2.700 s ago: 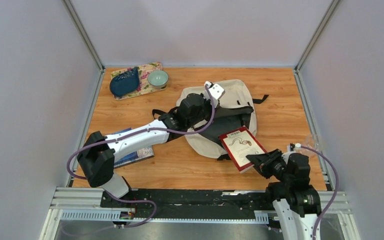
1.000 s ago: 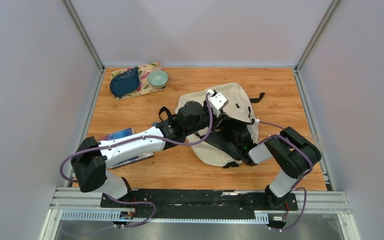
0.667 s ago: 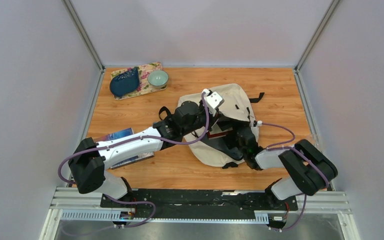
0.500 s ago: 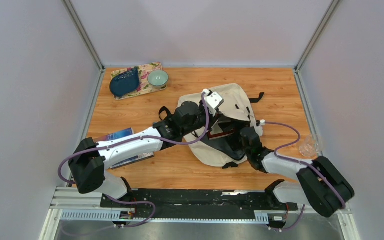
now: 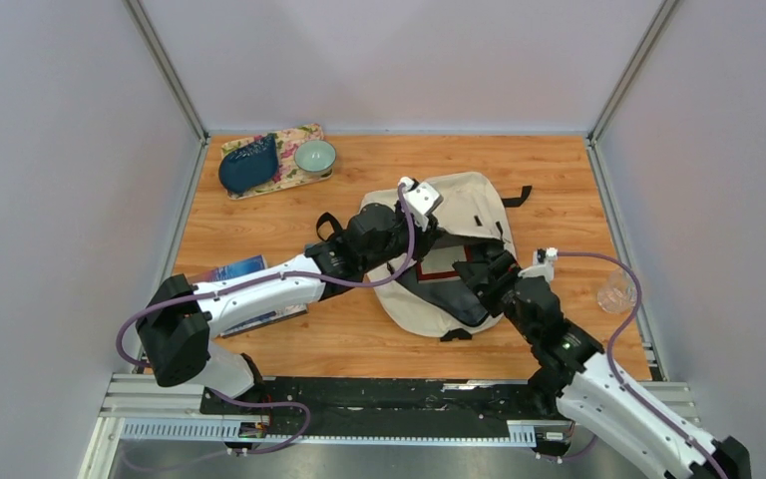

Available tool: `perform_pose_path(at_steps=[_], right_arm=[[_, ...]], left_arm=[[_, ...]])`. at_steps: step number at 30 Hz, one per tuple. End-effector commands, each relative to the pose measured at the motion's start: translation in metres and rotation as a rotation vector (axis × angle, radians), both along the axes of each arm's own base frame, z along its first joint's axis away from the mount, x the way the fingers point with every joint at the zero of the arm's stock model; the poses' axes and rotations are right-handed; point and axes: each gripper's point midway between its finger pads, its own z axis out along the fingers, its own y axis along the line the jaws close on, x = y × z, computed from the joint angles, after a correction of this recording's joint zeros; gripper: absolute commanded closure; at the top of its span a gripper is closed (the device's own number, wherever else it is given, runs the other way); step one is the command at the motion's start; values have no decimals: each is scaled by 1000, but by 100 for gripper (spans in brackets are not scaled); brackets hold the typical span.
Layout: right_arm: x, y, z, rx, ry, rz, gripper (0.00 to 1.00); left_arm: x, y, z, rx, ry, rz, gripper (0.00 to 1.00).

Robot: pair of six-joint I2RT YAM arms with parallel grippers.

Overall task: Pack the student bag
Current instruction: Place the book in the student bag.

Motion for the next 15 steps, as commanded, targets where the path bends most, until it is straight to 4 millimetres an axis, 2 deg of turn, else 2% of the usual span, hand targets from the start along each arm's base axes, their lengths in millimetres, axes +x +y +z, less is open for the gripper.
perform_pose_path(at_steps=[1, 2, 4, 5, 7, 10, 11, 12, 13, 15], right_arm=[[-22, -22, 23, -78, -78, 4, 9], [-24, -30, 31, -82, -103, -21, 9], [-33, -44, 51, -71, -165, -42, 8], [-35, -48, 58, -63, -188, -51, 8], [-41, -52, 79, -32, -249, -48, 8], [-43, -53, 90, -38, -263, -38, 8], [-44, -51, 100, -32, -283, -24, 8], [-43, -47, 105, -30, -298, -4, 8], [-40, -39, 104, -46, -291, 23, 8], [-37, -24, 114, -41, -314, 83, 8]], left_arm=[[12, 10, 20, -73, 8, 59, 44], [12, 14, 15, -56, 22, 69, 32], [14, 25, 3, -40, 39, 110, 29], [15, 31, 7, -55, 35, 121, 28], [22, 46, 4, -58, 47, 179, 18], [30, 80, -3, -64, 81, 277, 18], [28, 95, -6, -71, 86, 307, 18], [36, 114, -9, -76, 91, 379, 18], [40, 128, -11, -75, 92, 426, 18], [48, 174, -22, -63, 113, 572, 18]])
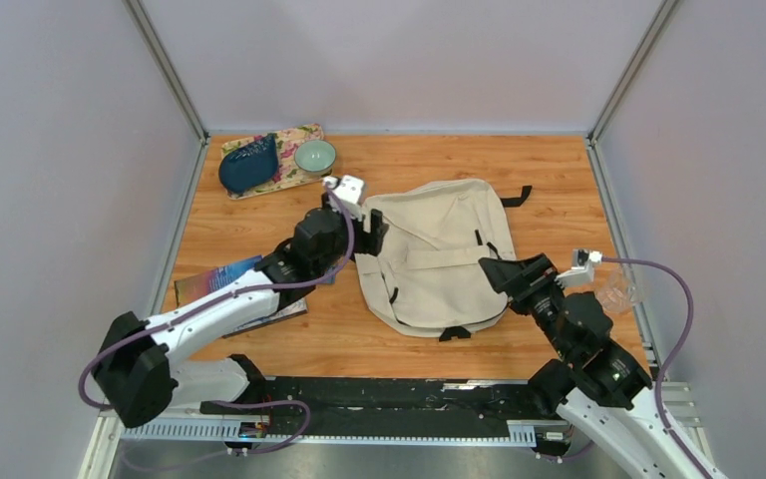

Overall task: Pack the student bag
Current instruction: Place the book in the student bag, then pick up the book from the center of the board.

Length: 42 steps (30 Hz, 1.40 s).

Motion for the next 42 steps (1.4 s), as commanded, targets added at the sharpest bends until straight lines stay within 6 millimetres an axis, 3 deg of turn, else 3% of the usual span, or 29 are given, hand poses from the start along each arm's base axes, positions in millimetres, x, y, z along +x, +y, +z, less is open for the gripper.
perform_pose_path(at_steps=[1, 2, 3, 4, 5, 6, 7, 8, 9, 10, 11, 12, 13, 14, 15, 17, 18, 19, 21, 22, 27, 32, 42], right_arm=[[11, 31, 9, -88, -11, 119, 8], [12, 45, 21, -83, -47, 183, 8], [16, 55, 21, -100, -39, 216, 8], [19, 64, 21, -116, -33, 250, 8], [26, 83, 7, -169, 3, 318, 8], [31, 92, 22, -171, -18, 343, 8], [29, 105, 24, -183, -13, 411, 8], [40, 118, 9, -225, 36, 439, 8], [44, 127, 23, -239, 3, 465, 8], [48, 137, 23, -255, 5, 494, 8], [49, 146, 25, -259, 3, 538, 8], [54, 161, 8, -293, 45, 576, 8], [58, 170, 23, -284, 19, 594, 8], [58, 180, 23, -284, 17, 629, 8], [60, 195, 9, -305, 51, 663, 8], [63, 213, 12, -310, 39, 700, 8], [59, 223, 9, -313, 42, 730, 8], [62, 233, -8, -330, 82, 753, 8], [59, 249, -8, -327, 93, 807, 8], [60, 257, -22, -342, 124, 826, 8], [48, 280, -41, -348, 174, 915, 9], [40, 289, -54, -349, 213, 971, 9], [38, 297, -57, -393, 222, 1055, 9]], left_arm=[[14, 84, -10, -15, 39, 290, 18], [18, 112, -6, -46, 36, 370, 18], [17, 127, -12, -52, 47, 406, 18], [12, 145, -33, -34, 85, 452, 18], [9, 159, -28, -87, 82, 494, 17], [11, 185, -34, -102, 92, 569, 17], [5, 200, -43, -118, 101, 598, 18], [3, 207, -47, -152, 117, 611, 18], [5, 232, -51, -169, 122, 683, 17], [-2, 244, -68, -155, 175, 713, 17], [-3, 262, -72, -183, 198, 763, 17], [-5, 272, -76, -186, 217, 791, 17], [-9, 281, -83, -179, 244, 823, 17], [-12, 298, -88, -179, 256, 885, 17], [-14, 309, -88, -181, 259, 923, 17], [-23, 333, -94, -179, 277, 1012, 17], [-25, 340, -96, -175, 276, 1044, 17], [-29, 347, -97, -171, 281, 1074, 17], [-34, 364, -98, -169, 280, 1139, 16], [-37, 368, -101, -155, 295, 1160, 16], [-59, 400, -106, -87, 294, 1337, 15], [-76, 428, -113, -78, 311, 1482, 14], [-97, 452, -126, -145, 384, 1617, 14]])
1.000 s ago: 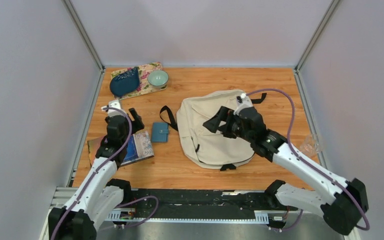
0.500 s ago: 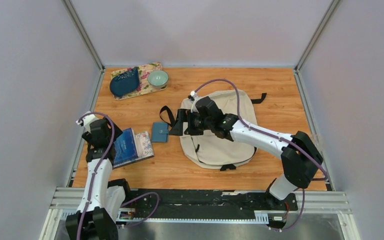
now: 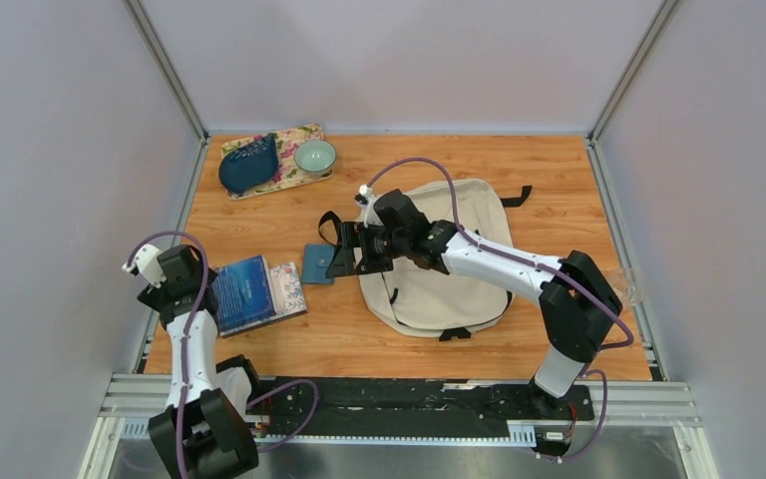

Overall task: Pack the student bag
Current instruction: Pick up the book from the center of the board.

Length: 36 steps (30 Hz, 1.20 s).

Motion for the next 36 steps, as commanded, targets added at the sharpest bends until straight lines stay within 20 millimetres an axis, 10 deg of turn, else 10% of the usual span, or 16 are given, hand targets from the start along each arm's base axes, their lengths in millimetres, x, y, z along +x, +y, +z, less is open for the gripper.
perform_pose_path(at_steps=[1, 9, 21, 36], right_arm=[[-1, 12, 13, 12, -33, 84, 9], [0, 17, 7, 10, -16, 109, 9], [9, 31, 6, 39, -39, 134, 9], [-4, 101, -6, 168, 104, 222, 9]], left_arm=[[-11, 11, 0, -18, -9, 88, 14], [-26, 26, -20, -82, 25, 152, 13], [-7, -19, -60, -298, -42, -54, 13], [3, -52, -58, -378, -139, -202, 15]])
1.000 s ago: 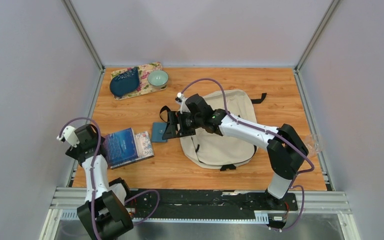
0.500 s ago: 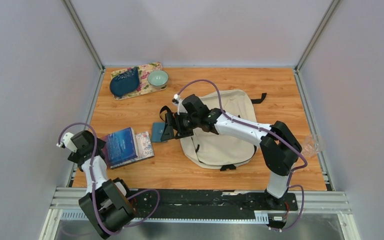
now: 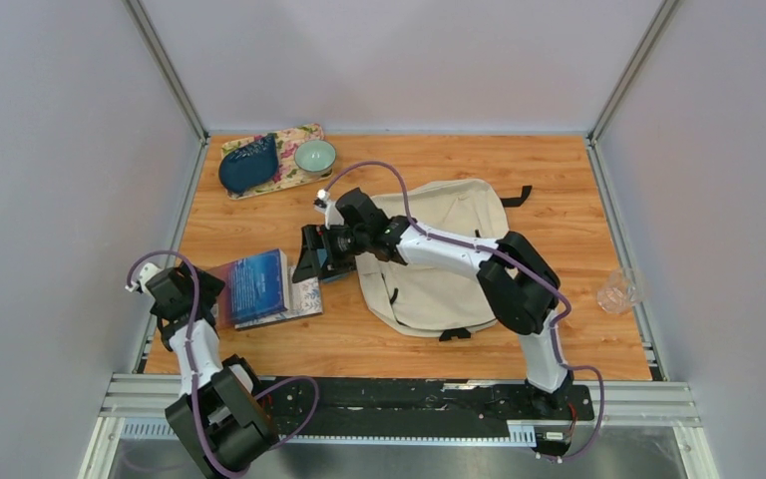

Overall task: Pack the student bag
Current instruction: Pick up the book from the center of the board.

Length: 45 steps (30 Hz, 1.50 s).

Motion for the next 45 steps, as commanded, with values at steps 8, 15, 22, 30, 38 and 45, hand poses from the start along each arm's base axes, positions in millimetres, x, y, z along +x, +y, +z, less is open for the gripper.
perform_pose_path(at_steps=[8, 15, 22, 30, 38, 45], right_arm=[[-7, 52, -10, 192, 221, -14, 9], [-3, 64, -22, 213, 273, -26, 9], [-1, 87, -32, 230, 311, -28, 12], [5, 108, -39, 235, 322, -27, 30], [-1, 108, -36, 236, 307, -22, 86], [6, 100, 6, 327, 258, -12, 100]], left_arm=[[-6, -34, -19, -122, 4, -83, 16], [-7, -37, -22, -136, -3, -88, 16], [-7, -41, -25, -147, -7, -96, 17], [-4, -44, -24, -162, -24, -115, 17], [-3, -44, -21, -161, -28, -112, 17], [5, -28, 29, -72, -52, -111, 14]])
